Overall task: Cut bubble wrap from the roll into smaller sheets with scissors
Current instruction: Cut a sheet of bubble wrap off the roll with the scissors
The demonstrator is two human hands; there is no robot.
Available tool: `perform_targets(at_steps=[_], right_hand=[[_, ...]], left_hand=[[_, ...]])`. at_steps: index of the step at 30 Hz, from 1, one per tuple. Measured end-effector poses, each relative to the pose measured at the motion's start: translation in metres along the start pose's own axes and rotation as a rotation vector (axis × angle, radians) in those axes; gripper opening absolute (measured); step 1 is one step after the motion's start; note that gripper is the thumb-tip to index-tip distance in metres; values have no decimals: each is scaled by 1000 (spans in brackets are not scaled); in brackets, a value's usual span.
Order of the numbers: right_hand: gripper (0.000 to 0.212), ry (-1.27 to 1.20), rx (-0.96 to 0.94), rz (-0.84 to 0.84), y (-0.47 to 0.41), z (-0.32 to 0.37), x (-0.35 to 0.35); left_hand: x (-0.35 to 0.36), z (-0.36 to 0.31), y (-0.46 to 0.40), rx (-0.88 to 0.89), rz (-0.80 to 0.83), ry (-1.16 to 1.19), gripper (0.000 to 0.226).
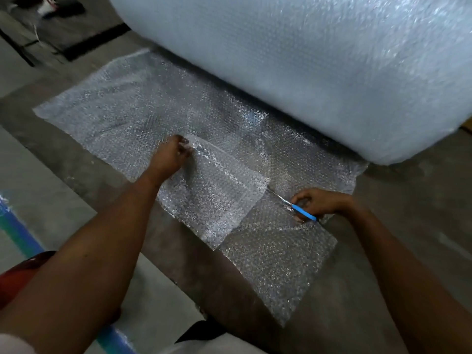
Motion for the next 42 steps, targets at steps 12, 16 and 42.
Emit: perform_targets(at_steps=[12,16,42], right_hand=[[29,-135,-81,-70,8,25,-5],[34,-225,-141,-50,2,33,1],[40,-341,-230,-87,-22,45,7]], left_hand=[[87,-97,77,-67,-35,-336,100],[136,-98,93,-59,108,-350,112],[140,-99,90,172,108,-395,104]])
Point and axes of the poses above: each hand's wrist, its own y-axis away from the middle knuckle, its own x-axis out of the palm, z = x × y, the point moved 5 cm from there along -y, towards the middle knuckle, and after that the axes turned 11 degrees about z, right-handed, at the moved point
